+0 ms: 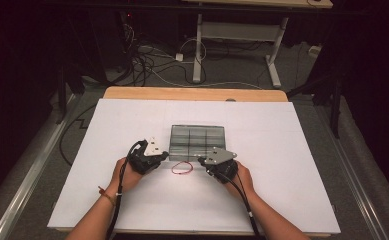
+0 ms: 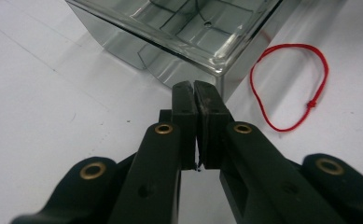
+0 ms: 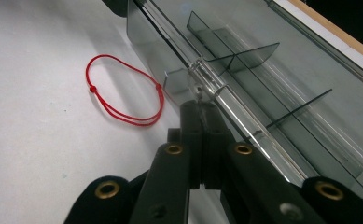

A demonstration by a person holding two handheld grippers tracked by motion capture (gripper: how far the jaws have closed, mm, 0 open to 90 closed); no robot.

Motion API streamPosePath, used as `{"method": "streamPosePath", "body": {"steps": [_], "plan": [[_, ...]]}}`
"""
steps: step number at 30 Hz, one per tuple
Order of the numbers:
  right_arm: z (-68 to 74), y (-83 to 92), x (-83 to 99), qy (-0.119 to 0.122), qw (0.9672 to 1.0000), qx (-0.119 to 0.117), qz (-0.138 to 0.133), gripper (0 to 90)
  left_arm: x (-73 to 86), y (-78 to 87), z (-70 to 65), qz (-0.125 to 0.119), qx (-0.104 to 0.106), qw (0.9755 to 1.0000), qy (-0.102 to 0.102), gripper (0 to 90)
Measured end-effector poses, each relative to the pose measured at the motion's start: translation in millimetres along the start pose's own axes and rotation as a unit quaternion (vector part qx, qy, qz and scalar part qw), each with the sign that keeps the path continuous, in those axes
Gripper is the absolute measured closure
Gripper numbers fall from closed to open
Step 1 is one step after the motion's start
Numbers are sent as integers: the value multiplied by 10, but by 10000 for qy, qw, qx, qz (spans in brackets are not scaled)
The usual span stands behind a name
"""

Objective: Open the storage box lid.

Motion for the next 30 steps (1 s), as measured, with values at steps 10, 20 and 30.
{"method": "streamPosePath", "body": {"steps": [10,20,30], "plan": [[4,1,4,24,10000,42,12,900,22,86,-7,-195,241,9995,91,759],[4,-1,2,57,10000,42,4,900,-63,66,-41,-383,323,9982,331,703],[13,-3,-6,51,9999,104,-6,899,-92,47,-24,-414,352,9960,715,665]]}}
Point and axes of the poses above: each handheld gripper's, and its own axes: y roughly backward along the jaws, x roughly out of its underside, z roughly to its left, the point moved 6 cm from there along -y, roughly forward along the jaws, and after that the axes turned 8 degrees about -y, right-handed, at the moved point
